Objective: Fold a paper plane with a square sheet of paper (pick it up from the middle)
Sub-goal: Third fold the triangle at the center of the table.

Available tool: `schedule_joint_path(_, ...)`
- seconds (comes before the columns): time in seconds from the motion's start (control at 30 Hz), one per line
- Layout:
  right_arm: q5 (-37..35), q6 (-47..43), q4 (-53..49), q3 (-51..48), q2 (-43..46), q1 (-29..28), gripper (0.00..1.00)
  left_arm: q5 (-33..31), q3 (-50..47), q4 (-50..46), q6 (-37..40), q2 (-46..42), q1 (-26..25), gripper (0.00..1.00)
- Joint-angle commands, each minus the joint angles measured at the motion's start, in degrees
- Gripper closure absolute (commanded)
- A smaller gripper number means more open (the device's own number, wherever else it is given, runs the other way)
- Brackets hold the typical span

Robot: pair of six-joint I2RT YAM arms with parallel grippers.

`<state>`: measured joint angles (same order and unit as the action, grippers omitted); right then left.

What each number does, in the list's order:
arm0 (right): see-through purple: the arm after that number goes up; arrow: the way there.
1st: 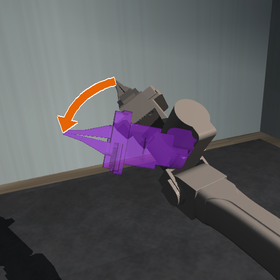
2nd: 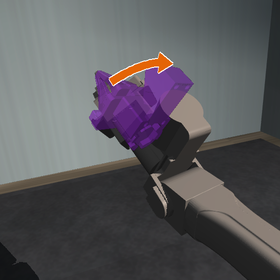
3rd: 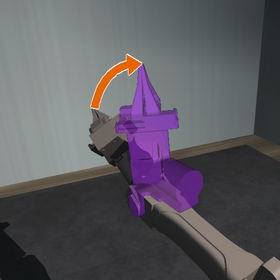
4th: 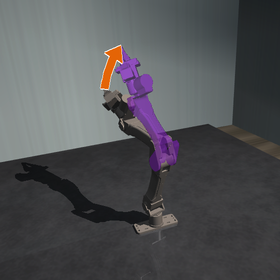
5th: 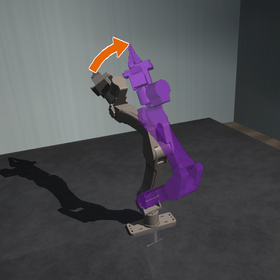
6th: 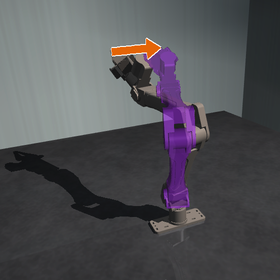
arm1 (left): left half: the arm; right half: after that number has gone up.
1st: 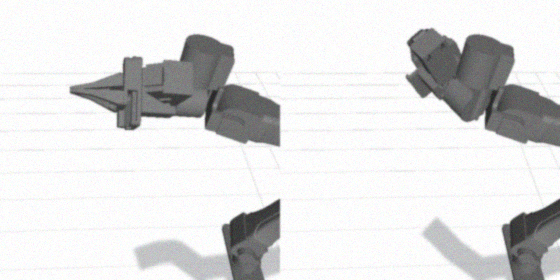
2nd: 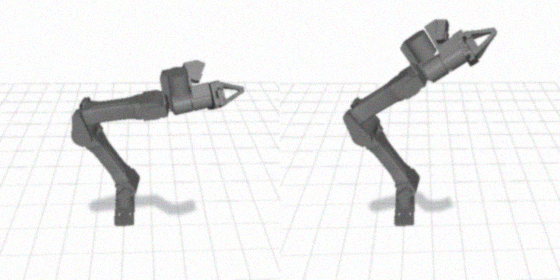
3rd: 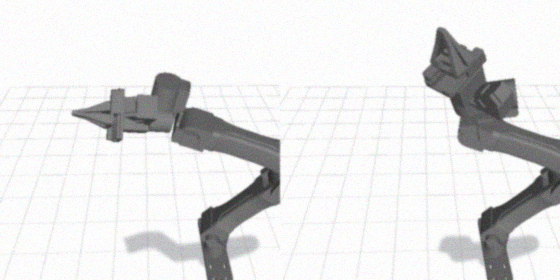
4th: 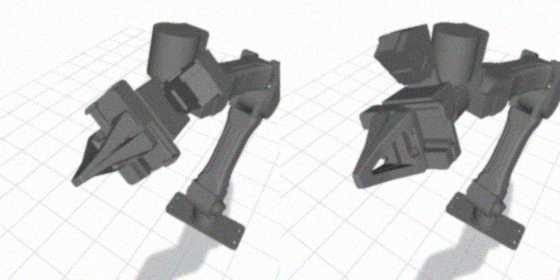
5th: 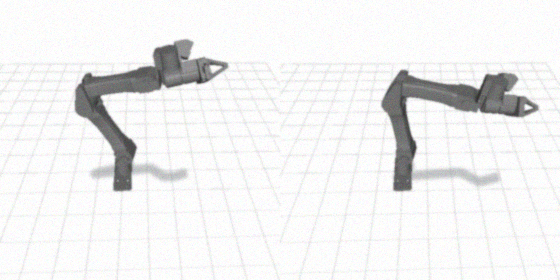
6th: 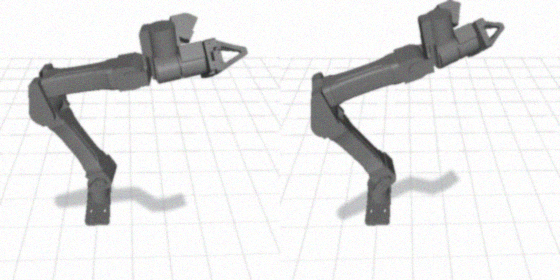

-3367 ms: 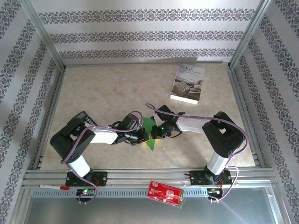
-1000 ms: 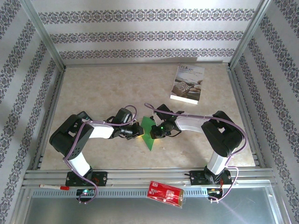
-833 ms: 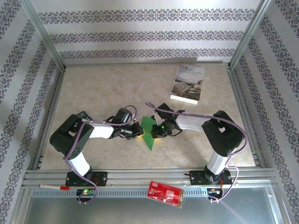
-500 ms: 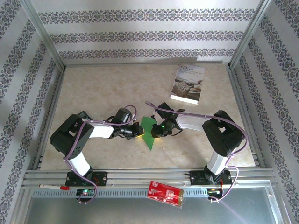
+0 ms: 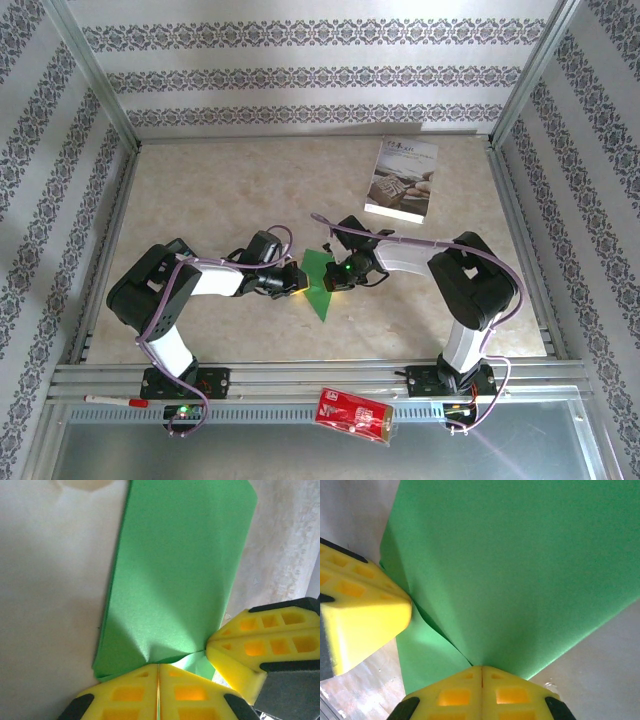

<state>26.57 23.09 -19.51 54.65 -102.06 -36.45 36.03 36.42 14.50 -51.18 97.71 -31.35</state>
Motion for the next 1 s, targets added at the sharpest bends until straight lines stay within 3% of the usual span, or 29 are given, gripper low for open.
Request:
schedule_joint_path(0.0,0.0,-1.8,-1.1,0.9,-1.6,0.7,1.0,-1.5,-0.4,-3.1,1.3,2.4,-0.6,0.88)
schedule_joint_path(0.2,-0.2,-2.0,-1.0,-0.4,-1.6,0.9,1.0,-1.5,0.3,-4.3,0.3,-4.3,-1.6,0.8)
schedule_joint_path(0.4,-0.4,-1.7,-0.5,-1.2,-1.4,0.9,1.0,-3.1,-1.9,-1.5,-3.9,-8.8,-6.9,0.84)
schedule_joint_path(0.6,-0.4,-1.4,0.2,-1.9,-1.5,0.9,1.0,-4.0,-1.7,3.0,-5.9,-4.4,-10.2,0.94)
schedule_joint_path(0.97,-0.8,-1.6,0.2,-2.6,-1.4,0.9,1.0,-3.7,-3.3,4.6,-4.8,0.7,-10.1,0.96)
